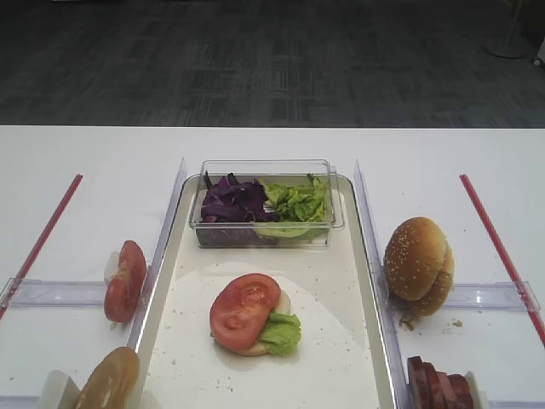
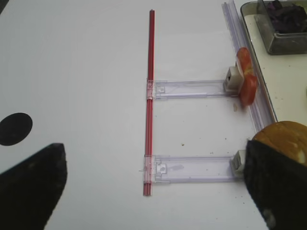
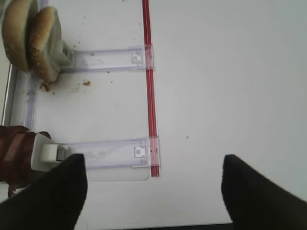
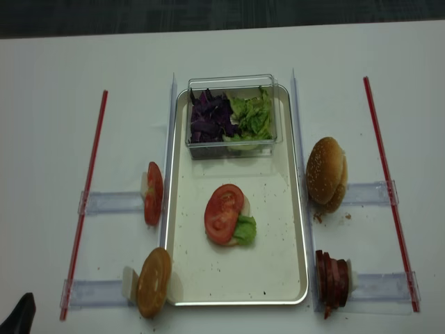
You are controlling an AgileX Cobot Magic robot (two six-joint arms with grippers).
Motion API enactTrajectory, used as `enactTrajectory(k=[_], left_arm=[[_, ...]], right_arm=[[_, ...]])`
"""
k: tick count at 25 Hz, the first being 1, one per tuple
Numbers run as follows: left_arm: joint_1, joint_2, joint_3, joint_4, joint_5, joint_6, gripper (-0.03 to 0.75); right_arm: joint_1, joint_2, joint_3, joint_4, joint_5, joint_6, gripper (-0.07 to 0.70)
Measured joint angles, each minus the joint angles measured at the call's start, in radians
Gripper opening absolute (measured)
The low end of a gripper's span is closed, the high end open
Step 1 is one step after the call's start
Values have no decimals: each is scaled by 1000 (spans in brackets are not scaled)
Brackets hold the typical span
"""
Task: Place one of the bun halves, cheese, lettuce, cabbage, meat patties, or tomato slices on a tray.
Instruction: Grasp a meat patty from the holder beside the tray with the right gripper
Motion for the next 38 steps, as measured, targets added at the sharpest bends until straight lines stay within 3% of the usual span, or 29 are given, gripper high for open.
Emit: enactTrajectory(k=[20, 38], left_arm=[[0, 0, 0, 0, 0, 0, 689], [0, 0, 0, 0, 0, 0, 689]], right_arm=[[0, 409, 0, -1, -26, 2, 595], [0, 487, 0, -10, -43, 2, 595]])
